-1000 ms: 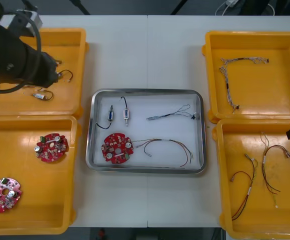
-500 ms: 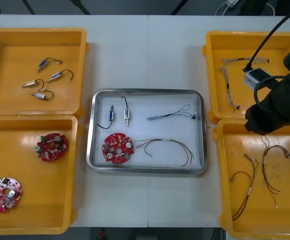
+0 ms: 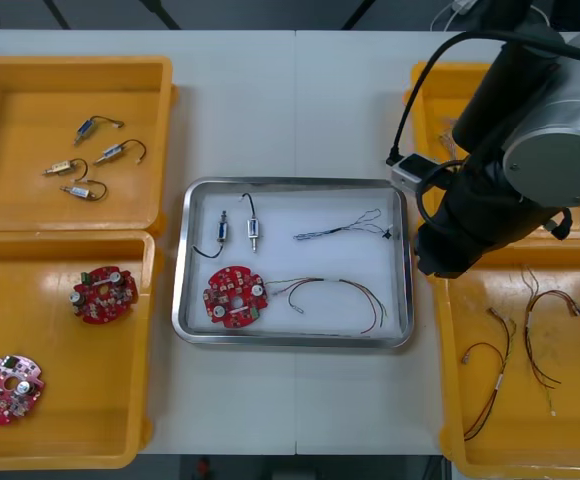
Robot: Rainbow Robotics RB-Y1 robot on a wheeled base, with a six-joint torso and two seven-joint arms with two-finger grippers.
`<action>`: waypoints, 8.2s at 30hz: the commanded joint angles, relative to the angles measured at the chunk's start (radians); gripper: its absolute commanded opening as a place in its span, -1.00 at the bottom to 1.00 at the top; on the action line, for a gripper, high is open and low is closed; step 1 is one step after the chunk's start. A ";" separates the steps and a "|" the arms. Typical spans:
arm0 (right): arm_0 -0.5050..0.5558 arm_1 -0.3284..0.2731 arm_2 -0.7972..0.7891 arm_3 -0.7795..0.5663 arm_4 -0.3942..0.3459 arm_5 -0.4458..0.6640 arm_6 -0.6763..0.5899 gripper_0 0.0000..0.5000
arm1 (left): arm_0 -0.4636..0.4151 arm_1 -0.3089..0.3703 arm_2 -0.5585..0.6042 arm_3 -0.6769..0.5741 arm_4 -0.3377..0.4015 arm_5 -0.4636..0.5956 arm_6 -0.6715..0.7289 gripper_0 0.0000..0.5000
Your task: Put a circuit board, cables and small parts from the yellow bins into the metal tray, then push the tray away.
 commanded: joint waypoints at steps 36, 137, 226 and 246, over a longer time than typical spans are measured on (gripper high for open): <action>-0.143 0.465 0.474 0.111 0.334 -0.025 0.312 1.00 | 0.136 0.018 0.136 -0.184 0.069 0.074 -0.012 1.00; -0.247 0.389 0.640 0.460 0.845 -0.514 0.502 -1.00 | 0.136 0.018 0.136 -0.184 0.069 0.074 -0.012 1.00; -0.355 0.227 0.326 0.131 0.498 -0.170 0.347 1.00 | 0.136 0.018 0.136 -0.184 0.069 0.074 -0.012 1.00; -0.057 -0.117 -0.067 -0.117 0.118 -0.025 -0.130 1.00 | 0.136 0.018 0.136 -0.184 0.069 0.074 -0.012 1.00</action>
